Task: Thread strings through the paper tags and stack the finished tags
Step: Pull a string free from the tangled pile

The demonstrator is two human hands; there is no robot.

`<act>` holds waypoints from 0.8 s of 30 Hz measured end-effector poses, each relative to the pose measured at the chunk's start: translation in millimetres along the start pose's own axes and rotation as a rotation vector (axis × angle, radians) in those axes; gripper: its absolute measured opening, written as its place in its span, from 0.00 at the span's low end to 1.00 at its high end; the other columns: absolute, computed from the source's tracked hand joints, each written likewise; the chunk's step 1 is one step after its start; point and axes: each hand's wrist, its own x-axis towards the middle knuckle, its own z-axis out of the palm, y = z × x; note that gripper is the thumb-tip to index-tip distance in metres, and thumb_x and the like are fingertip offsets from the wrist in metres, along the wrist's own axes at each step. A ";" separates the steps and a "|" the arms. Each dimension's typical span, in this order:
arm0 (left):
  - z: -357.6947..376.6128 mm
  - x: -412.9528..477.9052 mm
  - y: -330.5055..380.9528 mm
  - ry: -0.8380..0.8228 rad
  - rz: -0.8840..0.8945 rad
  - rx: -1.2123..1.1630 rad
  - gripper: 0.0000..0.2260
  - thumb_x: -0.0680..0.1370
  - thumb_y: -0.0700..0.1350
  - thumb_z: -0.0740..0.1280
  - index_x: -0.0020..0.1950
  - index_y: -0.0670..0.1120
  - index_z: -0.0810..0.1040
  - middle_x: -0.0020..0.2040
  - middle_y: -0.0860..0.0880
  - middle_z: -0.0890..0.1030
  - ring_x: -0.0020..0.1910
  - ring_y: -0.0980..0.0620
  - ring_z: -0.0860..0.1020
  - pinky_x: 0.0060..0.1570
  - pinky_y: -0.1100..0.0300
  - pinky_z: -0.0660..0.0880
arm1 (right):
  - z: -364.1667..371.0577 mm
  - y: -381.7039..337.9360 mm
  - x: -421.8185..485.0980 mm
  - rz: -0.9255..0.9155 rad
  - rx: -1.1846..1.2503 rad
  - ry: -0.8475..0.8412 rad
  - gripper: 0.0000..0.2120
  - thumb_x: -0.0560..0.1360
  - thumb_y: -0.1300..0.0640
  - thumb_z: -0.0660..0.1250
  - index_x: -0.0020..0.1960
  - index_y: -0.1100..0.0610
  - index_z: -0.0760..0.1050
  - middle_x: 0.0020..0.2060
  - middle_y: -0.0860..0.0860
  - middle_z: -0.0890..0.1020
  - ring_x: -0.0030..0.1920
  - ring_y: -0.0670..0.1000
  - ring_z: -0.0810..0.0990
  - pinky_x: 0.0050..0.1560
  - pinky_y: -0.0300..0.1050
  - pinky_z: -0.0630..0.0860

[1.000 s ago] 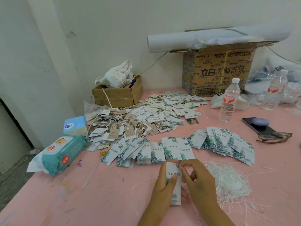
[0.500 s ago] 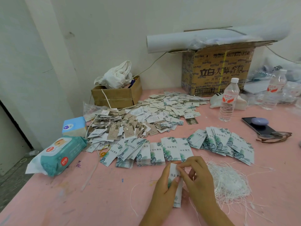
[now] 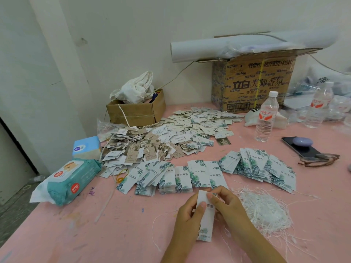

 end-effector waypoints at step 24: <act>-10.0 0.7 7.5 0.053 -0.310 -0.518 0.10 0.72 0.43 0.67 0.48 0.42 0.86 0.48 0.35 0.84 0.38 0.44 0.83 0.36 0.56 0.80 | -4.0 -4.7 0.7 0.205 0.228 -0.127 0.10 0.68 0.59 0.70 0.39 0.60 0.69 0.22 0.53 0.71 0.18 0.43 0.58 0.15 0.33 0.59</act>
